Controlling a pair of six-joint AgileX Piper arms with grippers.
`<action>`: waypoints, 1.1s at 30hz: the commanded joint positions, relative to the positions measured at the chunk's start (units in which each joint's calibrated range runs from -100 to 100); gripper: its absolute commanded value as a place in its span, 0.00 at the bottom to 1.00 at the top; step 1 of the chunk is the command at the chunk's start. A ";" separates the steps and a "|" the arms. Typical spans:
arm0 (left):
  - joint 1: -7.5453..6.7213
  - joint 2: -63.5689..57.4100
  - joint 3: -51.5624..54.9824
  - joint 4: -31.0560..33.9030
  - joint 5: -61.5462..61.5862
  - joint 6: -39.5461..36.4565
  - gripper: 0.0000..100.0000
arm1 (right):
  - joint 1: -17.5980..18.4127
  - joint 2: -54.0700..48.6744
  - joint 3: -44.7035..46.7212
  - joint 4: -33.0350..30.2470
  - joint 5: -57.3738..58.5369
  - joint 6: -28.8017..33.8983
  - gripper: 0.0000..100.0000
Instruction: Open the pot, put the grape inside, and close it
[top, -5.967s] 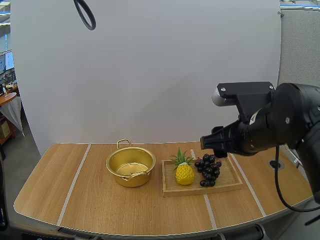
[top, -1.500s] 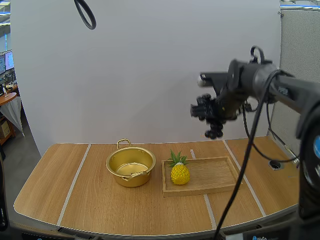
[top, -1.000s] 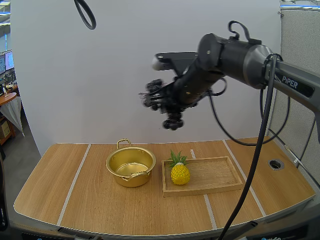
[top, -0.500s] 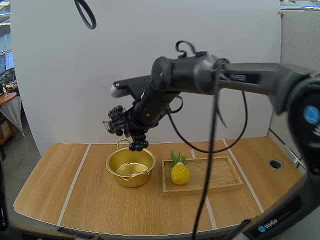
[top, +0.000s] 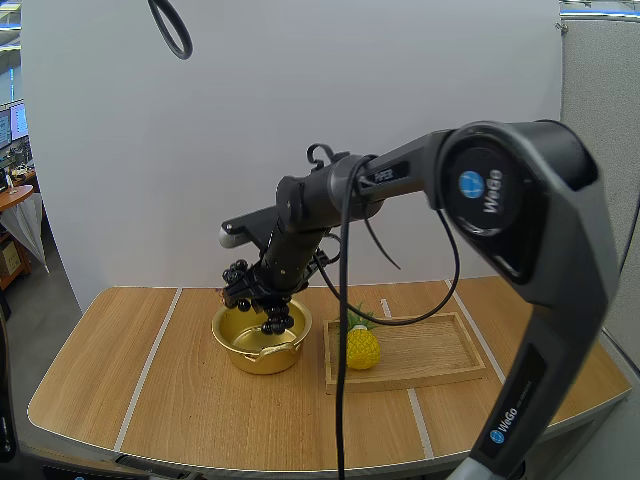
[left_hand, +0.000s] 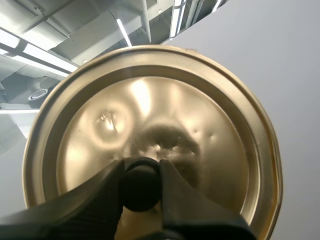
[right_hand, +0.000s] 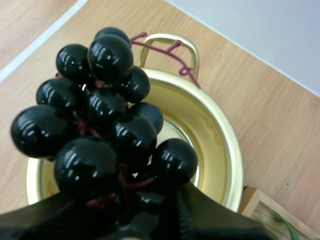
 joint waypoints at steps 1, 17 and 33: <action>-0.21 -0.14 -0.44 0.79 -2.17 -0.31 0.00 | 0.09 2.62 -2.12 -0.56 -2.16 -0.45 0.00; -0.21 -0.14 -0.44 0.79 -2.17 -0.31 0.00 | 0.09 9.47 -3.58 -1.35 0.37 -0.45 0.00; -0.21 -0.14 -0.44 0.79 -2.17 -0.31 0.00 | 0.02 11.07 -2.41 -2.62 2.28 -0.16 0.00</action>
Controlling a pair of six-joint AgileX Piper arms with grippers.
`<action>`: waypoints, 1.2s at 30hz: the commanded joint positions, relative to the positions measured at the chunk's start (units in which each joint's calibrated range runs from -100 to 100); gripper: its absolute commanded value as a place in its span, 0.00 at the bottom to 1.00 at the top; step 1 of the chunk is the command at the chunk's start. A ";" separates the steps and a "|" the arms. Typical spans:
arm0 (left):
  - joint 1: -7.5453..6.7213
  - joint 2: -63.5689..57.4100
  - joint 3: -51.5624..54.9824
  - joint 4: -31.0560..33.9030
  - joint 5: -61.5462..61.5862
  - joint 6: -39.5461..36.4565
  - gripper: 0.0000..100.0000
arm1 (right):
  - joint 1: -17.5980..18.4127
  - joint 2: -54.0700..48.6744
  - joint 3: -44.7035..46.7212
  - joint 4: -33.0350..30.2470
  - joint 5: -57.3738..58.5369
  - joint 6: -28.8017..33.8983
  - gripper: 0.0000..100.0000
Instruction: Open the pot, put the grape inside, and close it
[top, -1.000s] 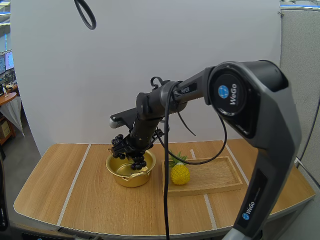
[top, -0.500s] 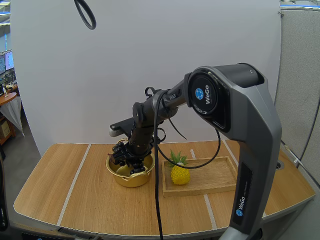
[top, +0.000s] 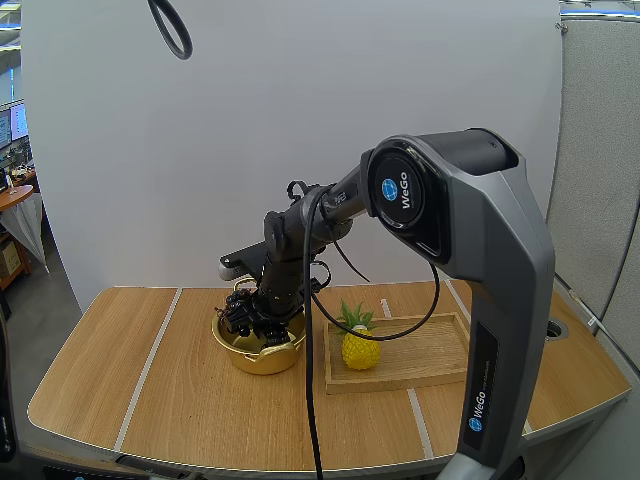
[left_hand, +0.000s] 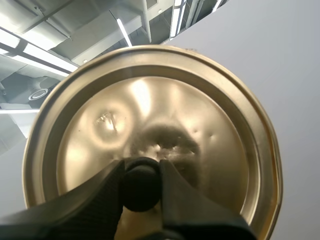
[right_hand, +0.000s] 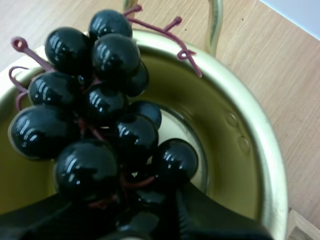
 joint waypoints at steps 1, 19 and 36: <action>-0.21 -0.14 -0.44 0.79 -2.17 -0.31 0.00 | 0.02 -0.13 0.73 -1.14 4.53 -0.25 0.00; -0.21 -0.14 -0.44 0.79 -2.17 -0.31 0.00 | 0.02 -5.36 0.73 0.11 5.50 0.12 1.00; -0.21 -0.14 -0.44 0.79 -2.17 -0.31 0.00 | 0.02 -34.43 0.61 1.70 14.22 0.12 1.00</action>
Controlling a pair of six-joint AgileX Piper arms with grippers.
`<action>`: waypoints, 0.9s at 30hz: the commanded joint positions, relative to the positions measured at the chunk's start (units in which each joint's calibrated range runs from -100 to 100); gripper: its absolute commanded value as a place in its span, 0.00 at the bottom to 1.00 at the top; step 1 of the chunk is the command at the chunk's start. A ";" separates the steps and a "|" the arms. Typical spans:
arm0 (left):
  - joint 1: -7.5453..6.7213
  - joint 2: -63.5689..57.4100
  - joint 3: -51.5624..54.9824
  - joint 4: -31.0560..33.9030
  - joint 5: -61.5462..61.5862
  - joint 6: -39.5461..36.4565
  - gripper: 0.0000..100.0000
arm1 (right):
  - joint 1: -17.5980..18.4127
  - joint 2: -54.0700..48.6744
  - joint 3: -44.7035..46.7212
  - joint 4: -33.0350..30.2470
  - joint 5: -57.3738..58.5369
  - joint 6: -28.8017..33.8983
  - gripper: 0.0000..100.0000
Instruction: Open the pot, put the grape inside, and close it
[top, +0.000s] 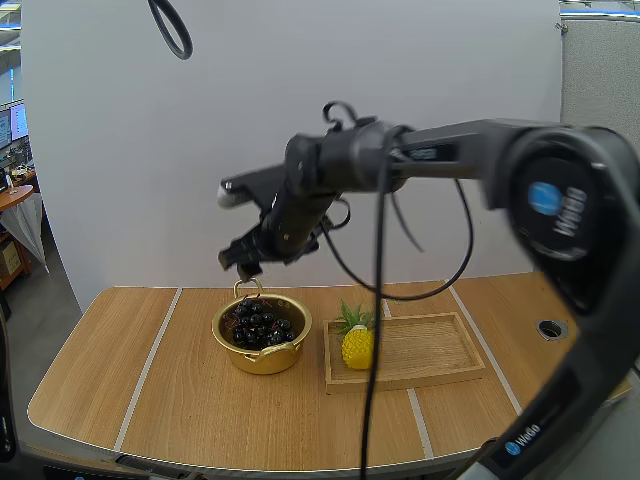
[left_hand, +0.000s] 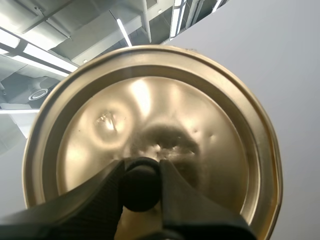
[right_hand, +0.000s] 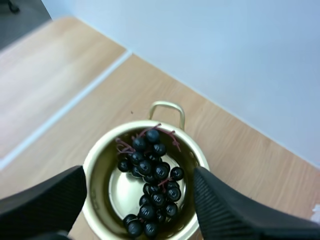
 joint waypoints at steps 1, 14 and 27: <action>-0.21 -0.14 -0.44 0.79 -2.17 -0.31 0.00 | 0.02 -9.97 0.05 0.67 6.73 0.00 1.00; -0.21 -0.14 -0.44 0.79 -2.17 -0.31 0.00 | 0.02 -35.86 0.28 0.80 26.65 0.76 1.00; -0.21 -0.14 -0.44 0.79 -2.17 -0.31 0.00 | 0.02 -61.75 15.93 -1.33 31.29 2.71 1.00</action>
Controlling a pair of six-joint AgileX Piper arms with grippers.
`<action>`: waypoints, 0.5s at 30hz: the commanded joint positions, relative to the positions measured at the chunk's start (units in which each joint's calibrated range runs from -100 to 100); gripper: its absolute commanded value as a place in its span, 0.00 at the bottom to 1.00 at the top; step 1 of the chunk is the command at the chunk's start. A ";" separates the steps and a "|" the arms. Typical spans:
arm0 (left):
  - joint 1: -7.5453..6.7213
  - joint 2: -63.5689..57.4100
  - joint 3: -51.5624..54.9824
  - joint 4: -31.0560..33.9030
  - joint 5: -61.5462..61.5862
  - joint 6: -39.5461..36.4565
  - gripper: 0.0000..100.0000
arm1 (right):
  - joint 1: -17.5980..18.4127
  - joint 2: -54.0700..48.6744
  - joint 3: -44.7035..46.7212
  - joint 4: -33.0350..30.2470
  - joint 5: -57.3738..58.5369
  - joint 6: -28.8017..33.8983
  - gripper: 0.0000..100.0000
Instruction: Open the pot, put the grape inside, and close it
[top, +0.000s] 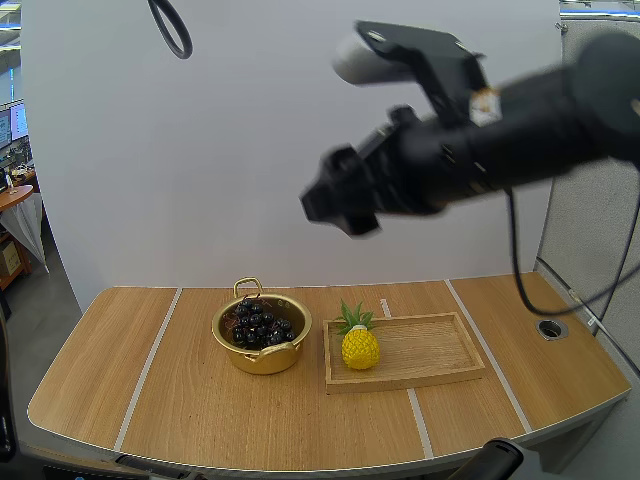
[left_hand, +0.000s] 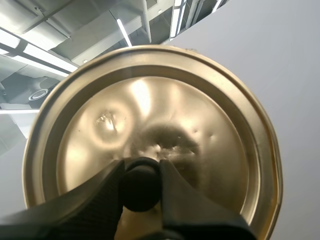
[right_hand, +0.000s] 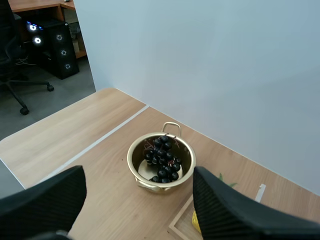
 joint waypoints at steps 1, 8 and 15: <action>-0.21 -0.14 -0.44 0.79 -2.17 -0.31 0.00 | 0.02 -7.94 7.65 -2.42 1.07 1.86 1.00; -0.21 -0.14 -0.44 0.79 -2.17 -0.31 0.00 | 0.02 -17.18 17.49 -4.07 0.92 2.85 1.00; -0.21 -0.14 -0.44 0.79 -2.17 -0.31 0.00 | -1.26 -20.55 22.85 -7.39 1.62 5.13 1.00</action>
